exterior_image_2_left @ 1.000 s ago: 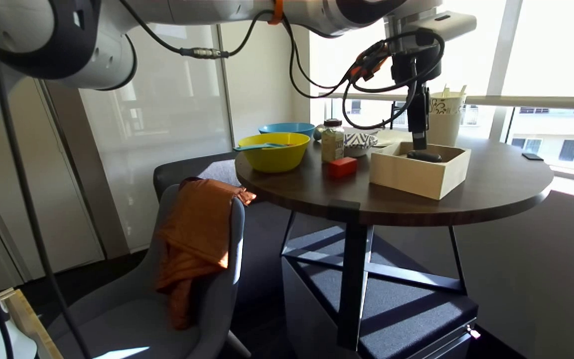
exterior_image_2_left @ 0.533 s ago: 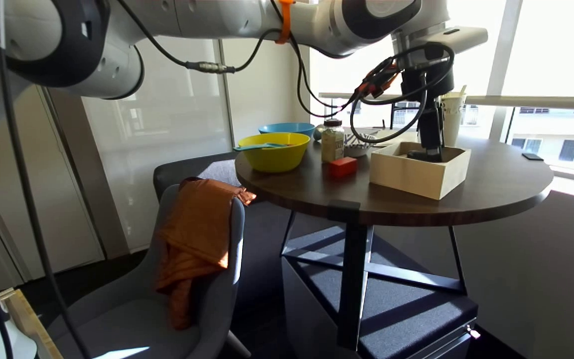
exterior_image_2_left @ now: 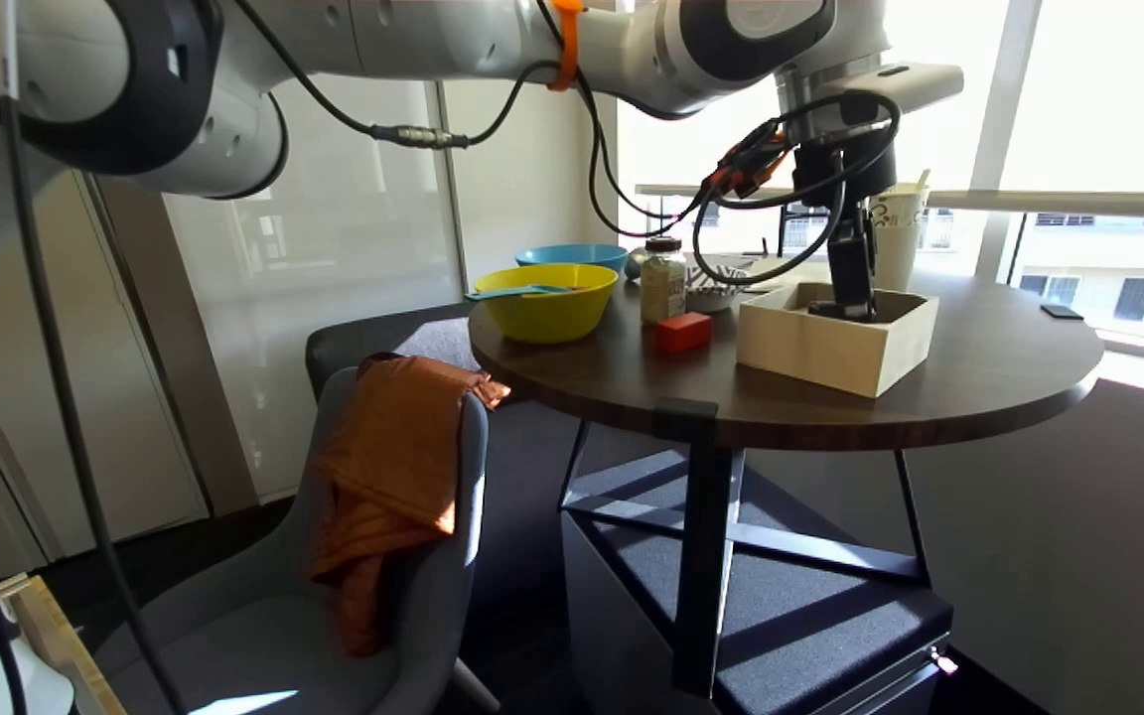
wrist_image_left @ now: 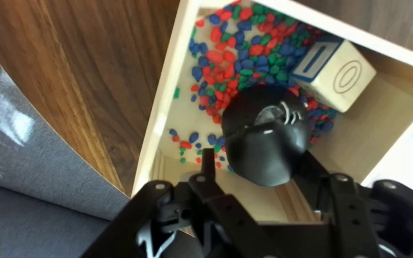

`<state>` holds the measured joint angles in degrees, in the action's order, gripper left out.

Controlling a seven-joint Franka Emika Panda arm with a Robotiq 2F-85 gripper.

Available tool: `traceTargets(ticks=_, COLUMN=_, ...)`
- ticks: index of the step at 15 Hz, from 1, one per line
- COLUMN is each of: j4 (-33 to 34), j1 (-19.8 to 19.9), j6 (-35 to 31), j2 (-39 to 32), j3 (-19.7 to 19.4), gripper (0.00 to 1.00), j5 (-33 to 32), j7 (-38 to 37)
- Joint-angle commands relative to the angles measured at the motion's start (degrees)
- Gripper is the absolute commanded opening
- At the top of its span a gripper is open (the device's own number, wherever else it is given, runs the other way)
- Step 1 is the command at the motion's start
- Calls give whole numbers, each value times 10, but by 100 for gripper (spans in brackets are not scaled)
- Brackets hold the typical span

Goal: Remove the black object from the wooden box and put it in the white bowl

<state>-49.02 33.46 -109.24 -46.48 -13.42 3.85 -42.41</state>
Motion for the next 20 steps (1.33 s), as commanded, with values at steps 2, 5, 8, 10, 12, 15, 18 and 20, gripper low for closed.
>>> traceTargets(ticks=2, j4=21, j1=-4, j6=18, j2=-8, j3=-1, gripper=25, j5=-3, j7=-4)
traceTargets(ticks=5, j4=23, j1=-3, j6=21, j2=-1, j3=-5, gripper=4, j5=1, j7=-29)
traceTargets(ticks=8, j4=13, j1=-7, j6=13, j2=26, j3=-10, gripper=4, j5=2, j7=-68)
traceTargets(ticks=10, j4=8, j1=-9, j6=10, j2=46, j3=-11, gripper=4, j5=1, j7=-86)
traceTargets(ticks=12, j4=-3, j1=-13, j6=9, j2=72, j3=-7, gripper=4, j5=1, j7=-87)
traceTargets(ticks=15, j4=-4, j1=-20, j6=-5, j2=89, j3=4, gripper=4, j5=9, j7=-80)
traceTargets(ticks=18, j4=5, j1=-24, j6=-3, j2=85, j3=27, gripper=4, j5=28, j7=-66)
traceTargets(ticks=20, j4=12, j1=-26, j6=1, j2=77, j3=41, gripper=4, j5=36, j7=-60)
